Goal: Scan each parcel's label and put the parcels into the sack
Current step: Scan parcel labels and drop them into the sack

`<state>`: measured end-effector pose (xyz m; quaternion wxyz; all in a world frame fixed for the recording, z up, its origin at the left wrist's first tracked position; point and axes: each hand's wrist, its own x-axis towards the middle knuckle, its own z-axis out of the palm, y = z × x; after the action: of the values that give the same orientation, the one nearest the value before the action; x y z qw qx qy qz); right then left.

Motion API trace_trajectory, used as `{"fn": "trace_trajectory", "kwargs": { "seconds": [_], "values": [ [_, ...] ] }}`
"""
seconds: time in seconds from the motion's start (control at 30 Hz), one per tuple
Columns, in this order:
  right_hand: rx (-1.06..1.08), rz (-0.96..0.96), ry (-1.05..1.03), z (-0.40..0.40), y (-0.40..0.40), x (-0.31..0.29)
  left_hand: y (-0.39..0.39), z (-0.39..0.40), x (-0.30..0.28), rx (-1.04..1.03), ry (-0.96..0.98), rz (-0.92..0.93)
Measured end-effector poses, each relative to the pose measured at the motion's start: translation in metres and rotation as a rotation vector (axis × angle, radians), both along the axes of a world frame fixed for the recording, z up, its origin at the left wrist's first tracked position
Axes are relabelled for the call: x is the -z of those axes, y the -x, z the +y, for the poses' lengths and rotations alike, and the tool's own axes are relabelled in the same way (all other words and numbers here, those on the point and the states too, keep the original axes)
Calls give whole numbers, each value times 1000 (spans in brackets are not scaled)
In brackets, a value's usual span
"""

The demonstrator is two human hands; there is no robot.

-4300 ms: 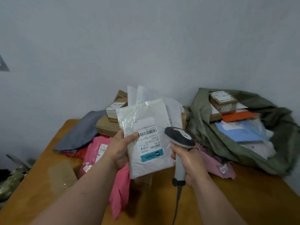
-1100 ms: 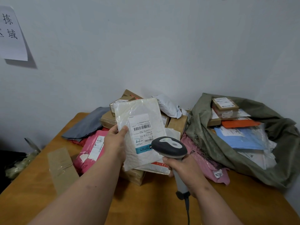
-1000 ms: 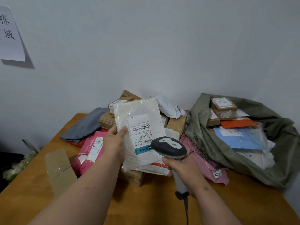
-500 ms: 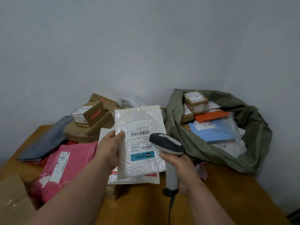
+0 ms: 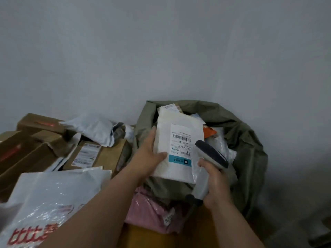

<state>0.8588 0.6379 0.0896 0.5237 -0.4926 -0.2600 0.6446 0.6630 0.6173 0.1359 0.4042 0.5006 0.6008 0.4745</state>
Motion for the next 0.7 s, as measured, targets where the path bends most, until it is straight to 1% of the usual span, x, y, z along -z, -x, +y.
{"fn": "trace_trajectory", "kwargs": {
  "seconds": [0.1,0.2,0.33,0.43,0.53,0.6,0.7],
  "values": [
    [27,24,14,40,-30,2,-33,47,-2,-8,10,147],
    [32,39,56,82,-54,-1,-57,88,-1,-14,42,145],
    [-50,68,89,133,-71,-7,-67,130,12,8,143,174],
    [23,42,91,155,-75,0,-74,146,24,16,170,334],
    [141,62,76,171,-75,4,-84,155,36,53,63,477],
    [207,39,52,181,-76,7,-87,162,42,127,24,571],
    [281,-31,-11,192,-77,13,-86,176,50,268,52,727]
  ]
}}
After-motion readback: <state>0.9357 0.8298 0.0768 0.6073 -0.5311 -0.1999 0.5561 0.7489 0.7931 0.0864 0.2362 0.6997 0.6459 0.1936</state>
